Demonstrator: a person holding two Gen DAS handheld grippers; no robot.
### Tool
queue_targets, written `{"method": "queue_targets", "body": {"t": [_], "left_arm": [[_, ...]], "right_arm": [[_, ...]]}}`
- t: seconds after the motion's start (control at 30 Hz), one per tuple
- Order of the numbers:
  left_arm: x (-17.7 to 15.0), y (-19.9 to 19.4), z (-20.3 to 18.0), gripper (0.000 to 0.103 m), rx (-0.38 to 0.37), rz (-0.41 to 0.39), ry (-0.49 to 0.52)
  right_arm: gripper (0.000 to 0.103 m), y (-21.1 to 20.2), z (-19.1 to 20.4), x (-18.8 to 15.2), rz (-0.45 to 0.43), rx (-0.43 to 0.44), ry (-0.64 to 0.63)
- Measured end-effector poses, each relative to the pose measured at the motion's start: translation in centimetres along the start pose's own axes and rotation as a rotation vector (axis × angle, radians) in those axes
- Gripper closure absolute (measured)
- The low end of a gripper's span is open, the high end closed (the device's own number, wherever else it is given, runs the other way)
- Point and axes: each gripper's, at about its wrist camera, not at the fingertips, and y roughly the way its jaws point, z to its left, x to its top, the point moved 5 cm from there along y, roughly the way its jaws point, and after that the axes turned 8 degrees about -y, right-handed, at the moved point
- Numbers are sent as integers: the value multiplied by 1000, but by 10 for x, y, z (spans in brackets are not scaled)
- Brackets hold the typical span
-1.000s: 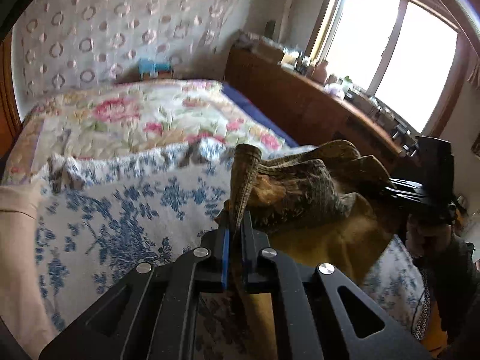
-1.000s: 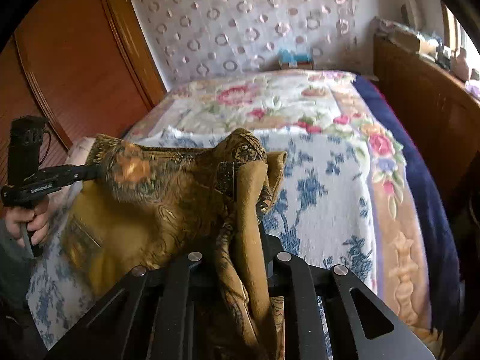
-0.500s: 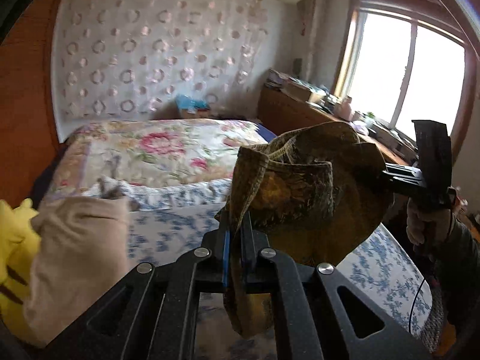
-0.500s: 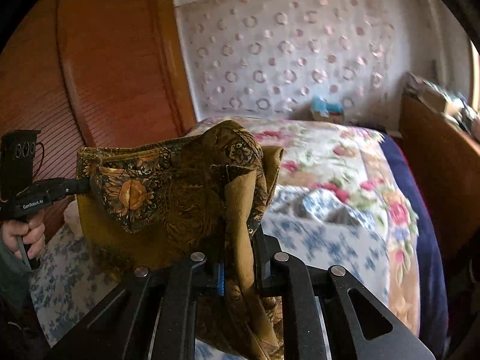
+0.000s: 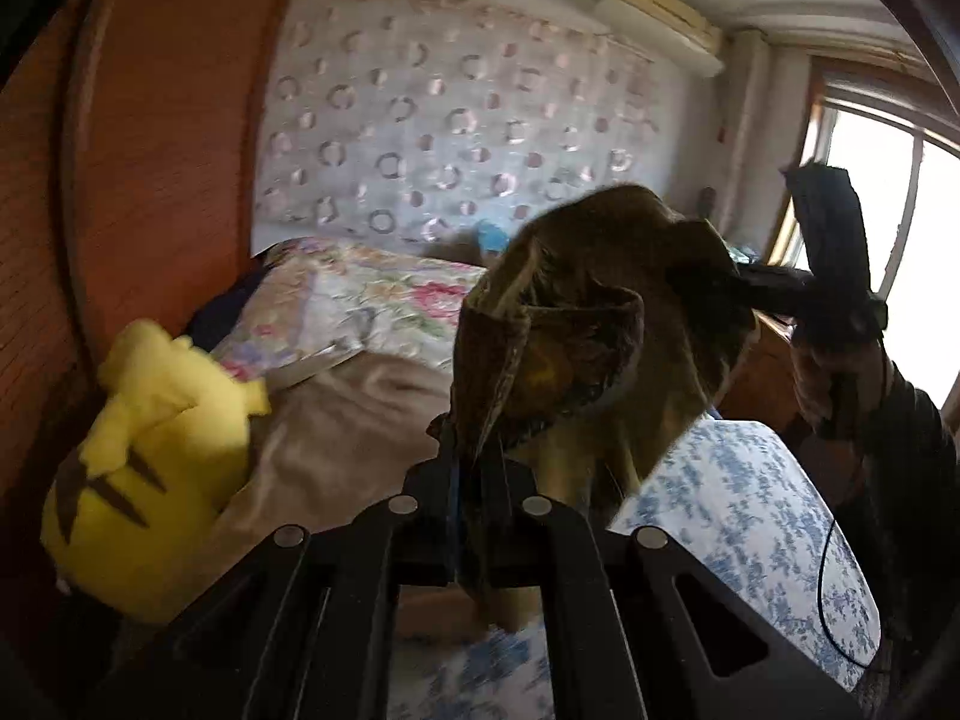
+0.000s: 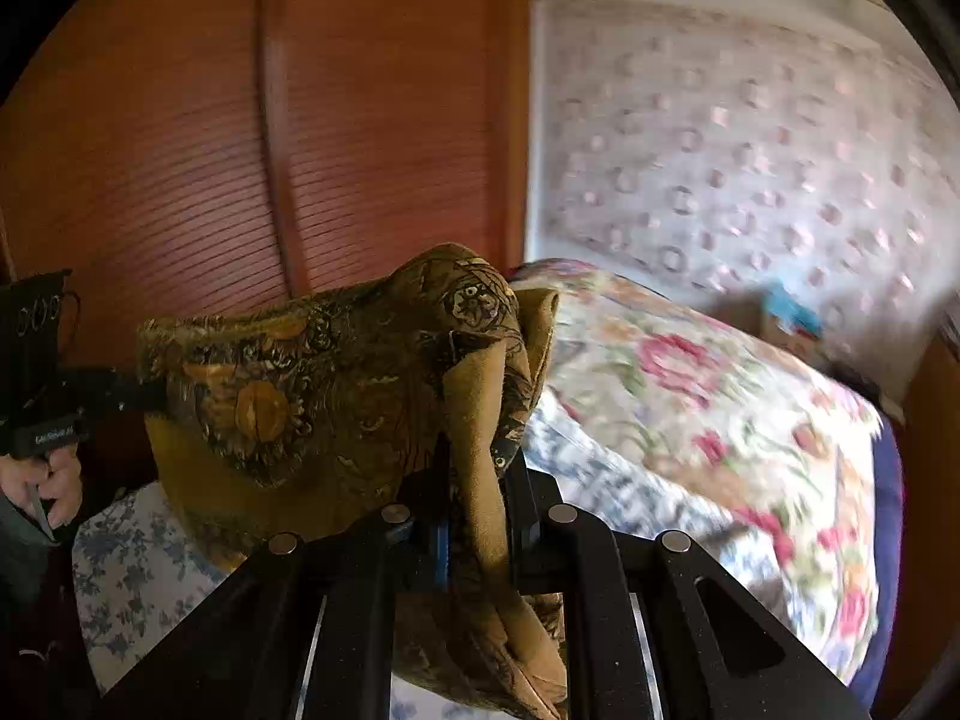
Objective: Fold small clothes
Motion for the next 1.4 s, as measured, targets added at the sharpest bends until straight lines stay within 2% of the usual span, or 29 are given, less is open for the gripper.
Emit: {"method": "queue_targets", "body": {"t": [0.2, 0.33, 0.5, 0.6, 0.63, 0.67, 0.7, 0.77, 0.9, 0.97, 1.03, 1.13, 1.23, 1.3, 1.4], "left_arm": [[-21, -2, 39, 97, 89, 20, -60], [-33, 0, 55, 97, 132, 43, -82], [-47, 7, 74, 97, 185, 74, -111], [-47, 5, 76, 97, 195, 70, -96], [-46, 4, 76, 97, 200, 71, -88], [-46, 3, 75, 93, 203, 68, -79], [-45, 1, 74, 89, 204, 62, -70], [-42, -3, 72, 71, 196, 49, -63], [-37, -8, 64, 54, 182, 21, -39], [-34, -8, 59, 29, 186, 17, -19], [-32, -9, 49, 21, 170, 4, 0], [-30, -11, 33, 16, 157, -15, 31], [-30, -12, 19, 16, 175, -30, 56], [-32, -12, 11, 16, 162, -31, 58], [-38, -11, -4, 16, 147, -28, 71]], "right_arm": [[90, 76, 6, 50, 56, 69, -136], [90, 125, 18, 70, 74, 106, -189], [87, 170, 23, 80, 92, 104, -155], [68, 181, 22, 83, 85, 87, -74], [56, 182, 17, 83, 80, 73, -49], [51, 171, 29, 81, 71, 64, -39], [51, 168, 30, 79, 63, 60, -35], [50, 166, 30, 74, 61, 51, -42], [50, 153, 48, 56, 65, 47, -21], [50, 140, 57, 42, 66, 43, -4], [50, 130, 60, 32, 67, 37, 18], [50, 102, 66, 12, 62, 24, 54], [50, 75, 72, -5, 47, -2, 95], [50, 60, 77, -14, 38, -17, 117], [38, 33, 90, -33, 30, -50, 135]]}}
